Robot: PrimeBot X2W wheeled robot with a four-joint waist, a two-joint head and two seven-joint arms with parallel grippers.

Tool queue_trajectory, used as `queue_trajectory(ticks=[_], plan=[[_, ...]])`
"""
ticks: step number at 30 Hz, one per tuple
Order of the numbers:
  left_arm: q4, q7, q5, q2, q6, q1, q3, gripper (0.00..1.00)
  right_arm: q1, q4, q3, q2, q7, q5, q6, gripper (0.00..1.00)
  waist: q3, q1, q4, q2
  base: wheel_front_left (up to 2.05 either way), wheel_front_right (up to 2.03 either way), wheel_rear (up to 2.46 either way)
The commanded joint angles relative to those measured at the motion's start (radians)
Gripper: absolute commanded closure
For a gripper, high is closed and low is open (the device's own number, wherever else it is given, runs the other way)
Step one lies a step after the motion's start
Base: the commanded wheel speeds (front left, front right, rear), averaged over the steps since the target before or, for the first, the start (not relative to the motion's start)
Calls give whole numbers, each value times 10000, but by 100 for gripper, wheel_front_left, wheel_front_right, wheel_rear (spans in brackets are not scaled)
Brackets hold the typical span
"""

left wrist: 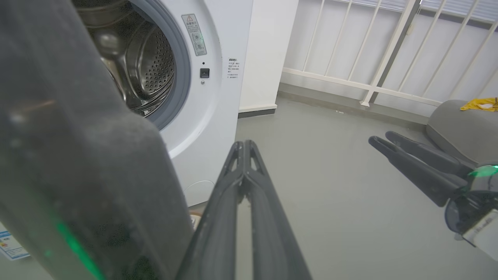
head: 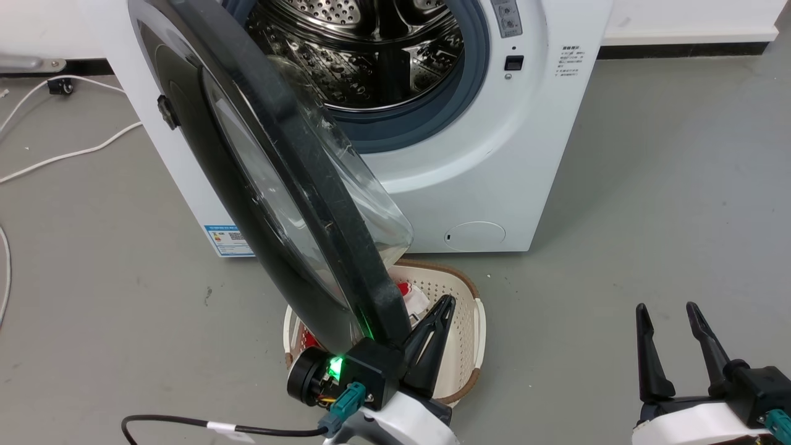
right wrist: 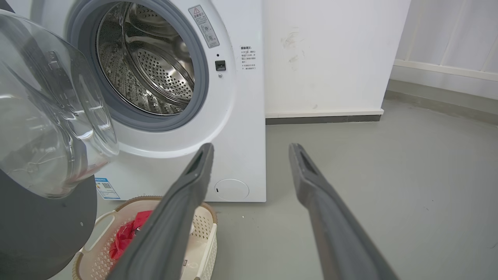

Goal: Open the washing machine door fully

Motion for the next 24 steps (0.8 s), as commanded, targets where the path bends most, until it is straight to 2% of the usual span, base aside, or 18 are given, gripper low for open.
queue_trajectory(ticks=[1, 12, 24], plan=[[105, -113, -14, -14, 107, -191, -16, 100, -115, 34, 35, 23, -17, 71, -7, 0, 41, -1, -10, -1, 0, 0, 0], [478, -391, -184, 5, 508, -344, 88, 100, -205, 134, 97, 23, -30, 187, -7, 0, 144, -1, 33, -1, 0, 0, 0], [-154, -345, -175, 342, 980, 496, 148, 100, -72, 179, 129, 23, -41, 201, -7, 0, 10, -1, 322, -1, 0, 0, 0]])
